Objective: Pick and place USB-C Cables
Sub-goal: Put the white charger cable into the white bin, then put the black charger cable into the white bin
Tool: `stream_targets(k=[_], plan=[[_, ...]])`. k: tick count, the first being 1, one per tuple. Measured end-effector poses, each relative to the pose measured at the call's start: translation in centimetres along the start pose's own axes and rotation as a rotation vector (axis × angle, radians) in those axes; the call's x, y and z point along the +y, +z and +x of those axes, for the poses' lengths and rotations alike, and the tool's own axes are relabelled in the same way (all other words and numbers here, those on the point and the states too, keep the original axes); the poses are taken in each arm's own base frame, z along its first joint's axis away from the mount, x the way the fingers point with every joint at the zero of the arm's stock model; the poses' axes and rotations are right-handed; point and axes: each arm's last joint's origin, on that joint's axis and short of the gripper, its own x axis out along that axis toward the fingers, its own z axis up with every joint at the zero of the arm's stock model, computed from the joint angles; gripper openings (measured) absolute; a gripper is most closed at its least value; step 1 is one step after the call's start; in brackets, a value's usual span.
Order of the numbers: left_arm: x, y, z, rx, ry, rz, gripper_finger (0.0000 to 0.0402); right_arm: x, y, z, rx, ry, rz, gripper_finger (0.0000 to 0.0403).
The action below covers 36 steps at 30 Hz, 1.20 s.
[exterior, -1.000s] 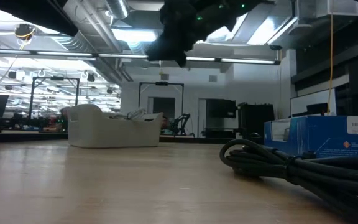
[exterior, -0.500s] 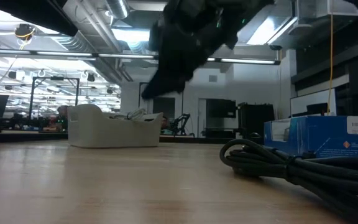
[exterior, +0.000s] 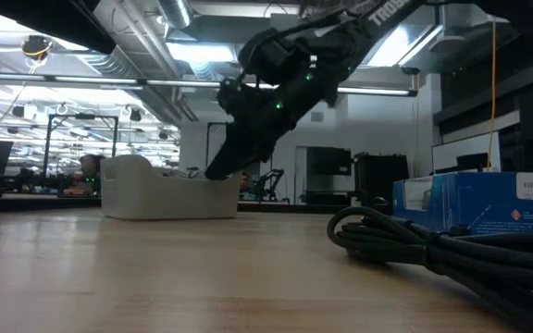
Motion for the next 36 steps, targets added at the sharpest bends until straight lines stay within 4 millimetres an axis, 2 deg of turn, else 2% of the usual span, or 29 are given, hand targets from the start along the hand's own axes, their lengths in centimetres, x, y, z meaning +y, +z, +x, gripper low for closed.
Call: stream_targets(k=[5,10,12,16,18,22,26,32,36], plan=[[0.0,0.0,0.0,0.0,0.0,-0.001,0.0045,-1.7,0.7,-0.9,-0.039,-0.065,0.032,0.0106],[0.0,0.0,0.0,-0.001,0.0,-0.001,0.0045,-0.7,1.8,-2.5,-0.066,0.056,0.08,0.0106],[0.0,0.0,0.0,-0.001,0.0,-0.002,0.0045,0.3,2.0,-3.3,-0.037,0.14,0.097,0.0106],[0.0,0.0,0.0,-0.001,0.001,-0.002,0.0045,2.8,0.6,-5.7,0.227,0.242,0.243,0.0106],[0.0,0.0,0.0,-0.002,0.001,-0.002,0.0045,4.2,-0.5,-6.9,0.392,0.216,0.318,0.0106],[0.0,0.0,0.0,-0.007,0.01,-0.003,0.0045,7.6,-2.7,-8.0,0.634,0.049,0.354,0.0106],[0.0,0.1,0.0,-0.013,0.019,-0.005,0.0045,10.9,-3.8,-8.6,0.712,-0.049,0.342,0.0106],[0.1,0.2,0.1,-0.02,0.025,-0.011,0.0045,14.9,-5.1,-9.7,0.798,-0.048,0.257,0.0106],[0.5,1.1,0.8,-0.08,0.052,-0.091,0.0045,17.6,-6.1,-10.5,0.854,-0.03,0.227,0.0106]])
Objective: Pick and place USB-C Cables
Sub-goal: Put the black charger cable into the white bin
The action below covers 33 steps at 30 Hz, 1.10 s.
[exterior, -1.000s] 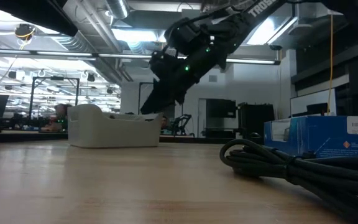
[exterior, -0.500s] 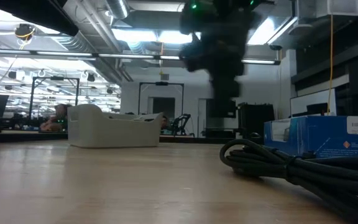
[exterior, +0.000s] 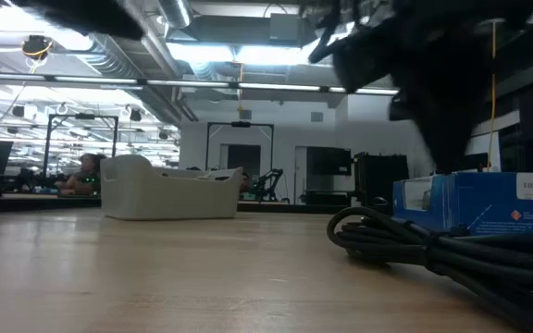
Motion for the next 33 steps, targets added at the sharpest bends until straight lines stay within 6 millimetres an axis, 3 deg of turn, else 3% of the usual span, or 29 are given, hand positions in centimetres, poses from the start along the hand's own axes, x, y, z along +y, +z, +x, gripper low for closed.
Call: stream_targets(k=[4,11,21,24,29,33], plan=[[0.5,1.7,1.9,-0.066,-0.092,-0.082,0.0045,1.9,-1.6,0.3,0.001,-0.055,-0.064,0.0106],[1.1,2.7,5.9,-0.158,-0.222,0.049,0.0045,4.0,-3.8,0.0,-0.118,-0.226,-0.142,0.0106],[1.8,3.8,6.8,-0.25,-0.195,-0.038,0.0044,4.3,-7.6,-6.4,-0.486,-0.4,-0.26,0.0106],[2.0,3.5,8.9,-0.27,-0.228,-0.047,0.0038,4.4,-9.4,-8.0,-0.559,-0.397,-0.246,0.0106],[0.6,7.3,12.8,-0.35,-0.405,0.062,0.0024,4.7,-12.1,-10.0,-0.646,-0.324,-0.21,0.0106],[-1.3,8.7,16.4,-0.218,-0.472,0.221,0.0016,5.3,-14.1,-10.9,-0.687,-0.281,-0.229,0.0106]])
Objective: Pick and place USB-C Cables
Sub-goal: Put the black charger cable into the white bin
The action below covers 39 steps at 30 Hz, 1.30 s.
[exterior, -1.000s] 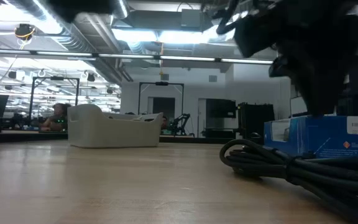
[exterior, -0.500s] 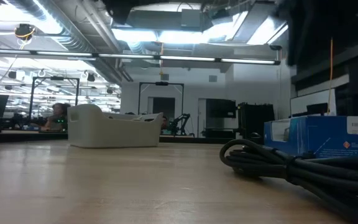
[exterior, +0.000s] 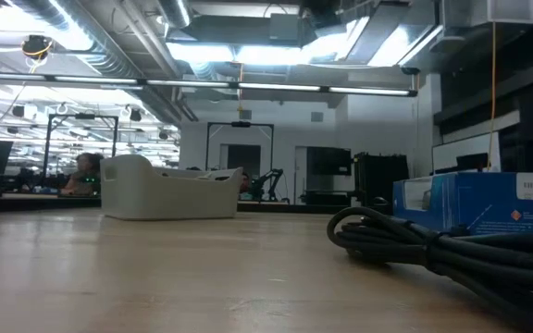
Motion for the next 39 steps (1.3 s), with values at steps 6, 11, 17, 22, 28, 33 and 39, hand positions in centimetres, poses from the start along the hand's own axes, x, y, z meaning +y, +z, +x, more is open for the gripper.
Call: stream_targets(k=[6,11,17,22,28,33,39], plan=[[-0.1,-0.1,3.3,0.312,-0.056,0.073,0.0014,1.7,-1.8,-2.3,-0.03,0.08,0.001,0.0106],[-1.2,1.2,3.0,0.401,-0.116,0.1,0.0032,3.2,-3.5,-3.9,-0.034,0.146,0.13,0.0106],[-2.8,1.1,2.4,0.434,-0.248,0.211,0.0065,4.7,-5.7,-6.0,-0.013,0.235,0.157,0.0106],[-2.0,0.8,2.8,0.43,-0.235,0.237,0.0088,5.6,-7.4,-7.5,0.001,0.311,0.17,0.0106],[-0.3,0.3,3.5,0.379,-0.269,0.264,0.0099,6.4,-8.3,-8.6,-0.02,0.373,0.166,0.0106],[0.4,0.0,4.0,0.358,-0.27,0.302,0.01,6.6,-8.5,-8.9,-0.04,0.388,0.168,0.0106],[1.1,-2.2,5.6,0.378,-0.247,0.288,0.01,6.6,-8.5,-8.9,-0.051,0.384,0.167,0.0106]])
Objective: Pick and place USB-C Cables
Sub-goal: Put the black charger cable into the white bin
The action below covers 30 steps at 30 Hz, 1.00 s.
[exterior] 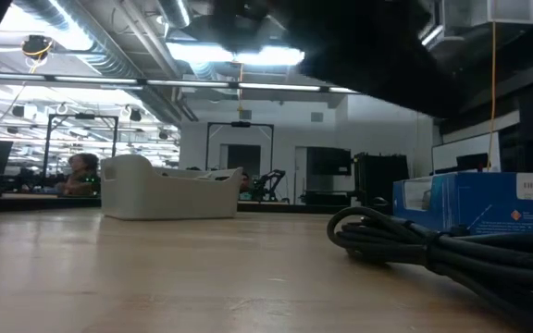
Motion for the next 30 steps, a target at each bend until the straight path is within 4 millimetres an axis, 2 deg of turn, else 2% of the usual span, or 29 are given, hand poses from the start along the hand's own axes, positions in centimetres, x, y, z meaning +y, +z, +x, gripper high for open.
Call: stream_targets(k=[5,15,23,30], plan=[[-0.3,-1.1,2.2,0.005,-0.004,0.092,0.01,0.0,0.0,0.0,0.0,0.0,0.0,0.0106],[-1.6,-3.0,4.4,0.103,-0.024,0.182,0.01,0.0,0.0,0.0,0.0,0.001,-0.003,0.0106],[-1.7,-3.0,4.4,0.119,-0.022,0.176,0.01,0.0,0.0,0.0,0.0,0.0,-0.004,0.0106],[-0.6,-2.7,3.5,0.306,0.208,0.197,0.01,0.0,0.0,0.0,0.0,-0.001,-0.005,0.0106]])
